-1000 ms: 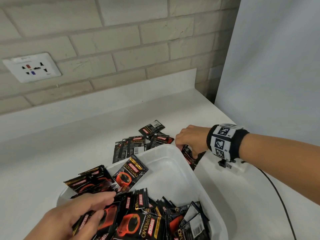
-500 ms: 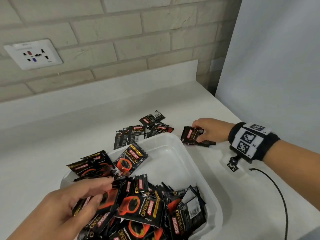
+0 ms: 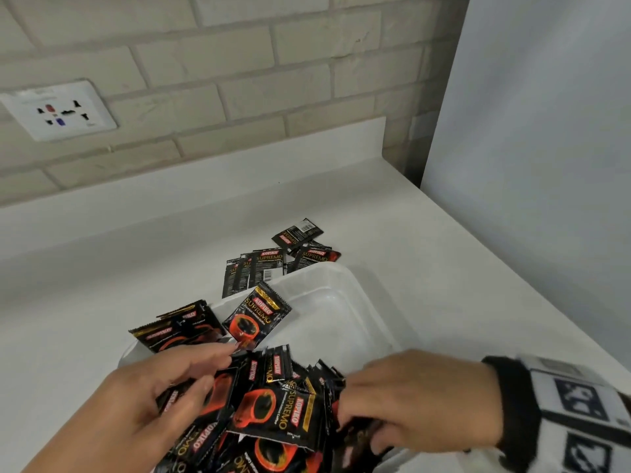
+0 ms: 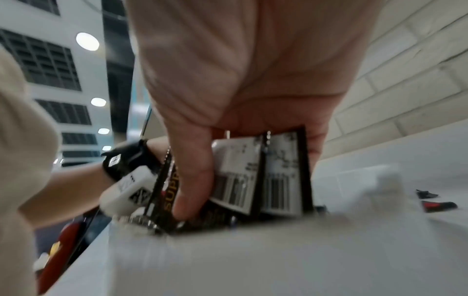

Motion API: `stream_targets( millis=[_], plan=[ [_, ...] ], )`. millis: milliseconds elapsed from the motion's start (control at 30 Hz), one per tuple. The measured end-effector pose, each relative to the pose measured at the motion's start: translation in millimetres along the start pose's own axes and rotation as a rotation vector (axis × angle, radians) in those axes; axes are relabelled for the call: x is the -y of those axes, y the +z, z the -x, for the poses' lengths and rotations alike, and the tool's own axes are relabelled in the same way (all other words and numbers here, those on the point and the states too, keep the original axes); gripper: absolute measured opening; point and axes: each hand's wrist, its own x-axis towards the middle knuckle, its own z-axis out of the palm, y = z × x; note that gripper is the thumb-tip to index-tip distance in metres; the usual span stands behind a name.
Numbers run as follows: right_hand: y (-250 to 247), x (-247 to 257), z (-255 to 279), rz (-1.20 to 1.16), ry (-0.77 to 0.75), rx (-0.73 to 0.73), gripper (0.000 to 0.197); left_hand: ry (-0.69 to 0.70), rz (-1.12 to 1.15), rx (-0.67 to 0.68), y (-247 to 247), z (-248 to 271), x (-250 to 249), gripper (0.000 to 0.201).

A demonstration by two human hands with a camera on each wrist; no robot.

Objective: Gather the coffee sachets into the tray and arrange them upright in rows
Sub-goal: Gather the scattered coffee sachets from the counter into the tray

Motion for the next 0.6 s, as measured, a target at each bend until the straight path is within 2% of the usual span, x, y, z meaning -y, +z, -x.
stream_targets(
  millis=[100, 167, 267, 333, 433, 500, 600],
  plan=[
    [4.9, -4.7, 0.1, 0.011, 0.004, 0.042, 0.039, -0.014, -0.004, -0.006, -5.0, 2.9, 3.5, 0.030],
    [-7.0, -5.3, 4.8, -0.040, 0.029, 0.000, 0.039, -0.020, 0.001, -0.025, -8.5, 4.5, 7.9, 0.035],
    [-35.5, -10.1, 11.5, -0.050, 0.081, -0.135, 0.035, -0.031, -0.010, -0.034, -13.7, 5.4, 16.9, 0.048],
    [-59.4, -18.2, 7.6, -0.034, 0.069, -0.279, 0.032, -0.023, 0.007, -0.061, -17.0, 4.4, 22.8, 0.038],
    [-93.9, -47.3, -15.1, -0.085, 0.073, -0.463, 0.021, -0.015, -0.022, -0.093, -22.7, -0.7, 28.5, 0.037],
    [-114.5, -72.4, -41.6, -0.071, 0.150, -0.441, 0.022, 0.002, -0.098, -0.110, -27.9, -3.8, 33.7, 0.034],
    [-133.3, -97.3, -84.9, 0.017, 0.265, -0.229, 0.035, -0.046, -0.130, -0.163, -30.3, -1.7, 47.0, 0.041]
  ],
)
